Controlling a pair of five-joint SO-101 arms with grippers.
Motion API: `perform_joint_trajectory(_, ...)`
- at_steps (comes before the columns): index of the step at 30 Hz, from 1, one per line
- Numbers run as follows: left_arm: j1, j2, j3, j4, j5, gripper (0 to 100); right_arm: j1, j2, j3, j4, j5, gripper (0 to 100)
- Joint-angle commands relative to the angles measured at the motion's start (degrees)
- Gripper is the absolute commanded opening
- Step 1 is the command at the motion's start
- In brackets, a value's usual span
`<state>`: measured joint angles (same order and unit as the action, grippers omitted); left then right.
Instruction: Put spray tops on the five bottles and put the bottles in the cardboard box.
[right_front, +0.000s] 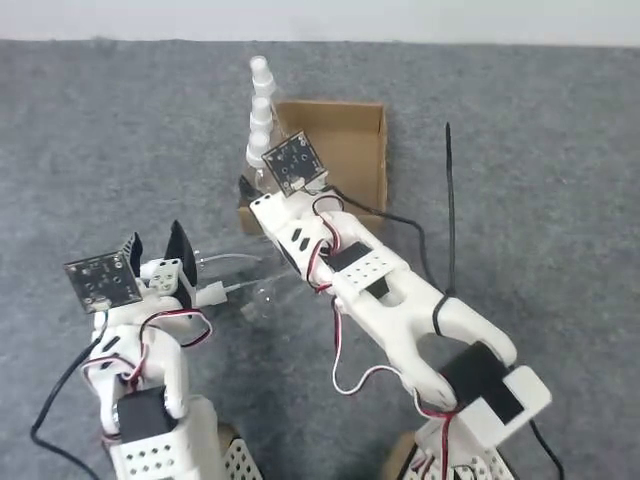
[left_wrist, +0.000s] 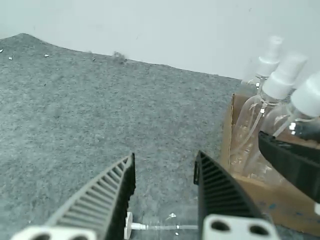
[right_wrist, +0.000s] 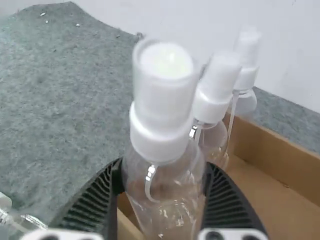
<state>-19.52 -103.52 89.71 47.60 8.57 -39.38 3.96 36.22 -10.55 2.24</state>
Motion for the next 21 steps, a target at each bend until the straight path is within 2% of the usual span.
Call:
perform_joint_trajectory(1,-0.3,-1.1,-0.6,-0.8,-0.3,18,-0.4,0.1,-5.3,-1.5,0.1,6.9)
perform_joint_trajectory(7,-0.3,-1.1,-0.6,-0.8,-0.3,18,0.0,5.1,-9.2,-0.9,-5.5,7.1)
perform_joint_trajectory(21,-0.3,-1.1,-0.6,-0.8,-0.3,18,-0.1,7.3,-9.8,-0.7,-5.8,7.4)
